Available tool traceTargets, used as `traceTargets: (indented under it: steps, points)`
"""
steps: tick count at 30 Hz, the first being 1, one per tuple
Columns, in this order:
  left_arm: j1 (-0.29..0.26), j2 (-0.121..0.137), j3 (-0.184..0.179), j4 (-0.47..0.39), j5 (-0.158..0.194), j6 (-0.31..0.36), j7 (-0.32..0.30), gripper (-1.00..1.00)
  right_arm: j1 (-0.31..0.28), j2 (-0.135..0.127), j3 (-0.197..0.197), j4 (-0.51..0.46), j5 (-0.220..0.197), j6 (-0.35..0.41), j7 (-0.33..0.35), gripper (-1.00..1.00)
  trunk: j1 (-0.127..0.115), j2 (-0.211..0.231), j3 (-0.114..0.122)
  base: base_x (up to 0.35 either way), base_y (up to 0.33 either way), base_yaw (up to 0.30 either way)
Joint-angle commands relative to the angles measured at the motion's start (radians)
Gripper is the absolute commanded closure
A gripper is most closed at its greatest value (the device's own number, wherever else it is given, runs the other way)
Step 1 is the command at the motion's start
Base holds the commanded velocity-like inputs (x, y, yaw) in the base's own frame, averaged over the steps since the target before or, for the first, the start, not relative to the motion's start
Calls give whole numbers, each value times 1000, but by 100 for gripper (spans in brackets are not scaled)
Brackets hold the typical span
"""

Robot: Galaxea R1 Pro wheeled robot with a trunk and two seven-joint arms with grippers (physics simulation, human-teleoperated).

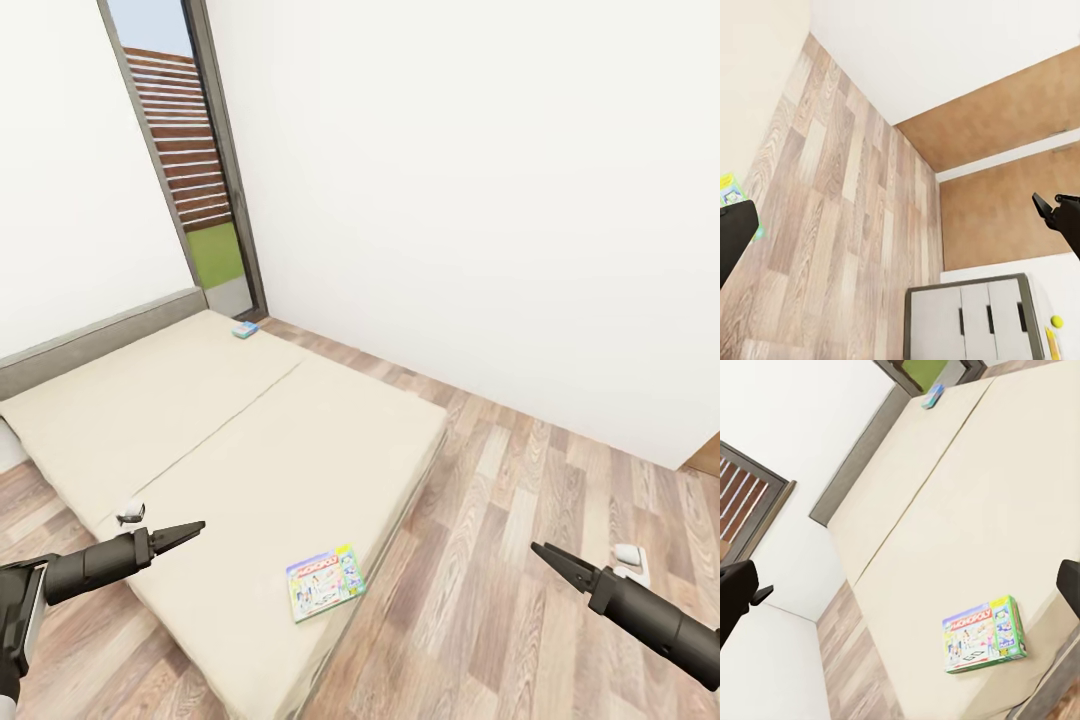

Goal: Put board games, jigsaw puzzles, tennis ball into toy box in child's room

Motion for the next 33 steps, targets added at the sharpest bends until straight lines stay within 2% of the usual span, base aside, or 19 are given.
traceTargets:
  steps: [1,9,23,30,33]
  points:
    - [-1,0,2,-1,-10,11,-9,-100,-1,0,-1,0,-3,7,2,-100,1,-2,-2,71,-39,1]
    - [-1,0,2,-1,-10,11,-9,-100,-1,0,-1,1,-3,6,2,-100,1,-2,-2,97,-109,0]
    - [-1,0,2,-1,-10,10,-9,-100,-1,0,-1,0,-3,6,2,-100,1,-2,-2,11,-23,5]
    - [-1,-1,-3,-1,-11,10,-9,-100,-1,0,-1,0,-3,6,3,-100,1,-2,-2,0,-218,183]
    - [-1,-1,-21,-1,-11,10,-9,-100,-1,-1,-1,-1,-3,6,3,-100,1,-2,-2,0,-135,270]
